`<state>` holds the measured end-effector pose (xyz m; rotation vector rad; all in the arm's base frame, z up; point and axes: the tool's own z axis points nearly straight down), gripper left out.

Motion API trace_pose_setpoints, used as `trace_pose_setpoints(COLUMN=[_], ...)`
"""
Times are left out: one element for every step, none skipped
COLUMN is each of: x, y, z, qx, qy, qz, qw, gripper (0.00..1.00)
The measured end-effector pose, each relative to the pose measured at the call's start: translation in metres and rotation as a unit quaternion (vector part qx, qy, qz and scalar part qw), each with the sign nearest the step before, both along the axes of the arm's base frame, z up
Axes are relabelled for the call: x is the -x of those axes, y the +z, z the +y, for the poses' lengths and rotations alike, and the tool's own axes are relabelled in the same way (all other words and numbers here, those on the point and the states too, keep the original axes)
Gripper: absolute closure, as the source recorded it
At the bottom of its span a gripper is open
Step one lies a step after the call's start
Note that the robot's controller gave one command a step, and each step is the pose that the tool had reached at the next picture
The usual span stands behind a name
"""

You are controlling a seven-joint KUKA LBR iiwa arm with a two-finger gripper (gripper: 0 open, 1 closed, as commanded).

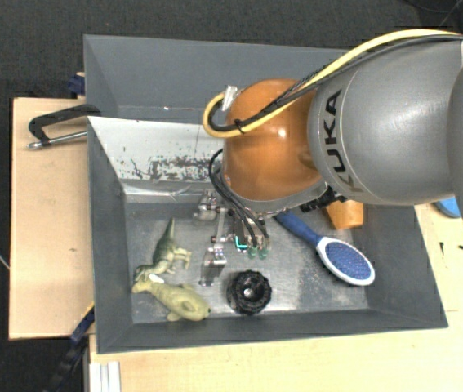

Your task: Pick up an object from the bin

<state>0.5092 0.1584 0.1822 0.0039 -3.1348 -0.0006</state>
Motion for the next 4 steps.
trace_pose_setpoints(x=[-0.007,-0.007,-0.021,-0.007], y=[-0.082,-0.083,-0.104,0.055], z=[0.026,0.028,0.052,0.065], qx=[-0.002,-0.004,-0.001,-0.002], qy=[0.182,0.182,0.264,0.251], qz=[-0.011,-0.0112,-0.0056,-0.0105], qw=[0.9833,0.9832,0.9646,0.968], gripper=[0.0,1.0,1.0,1.0])
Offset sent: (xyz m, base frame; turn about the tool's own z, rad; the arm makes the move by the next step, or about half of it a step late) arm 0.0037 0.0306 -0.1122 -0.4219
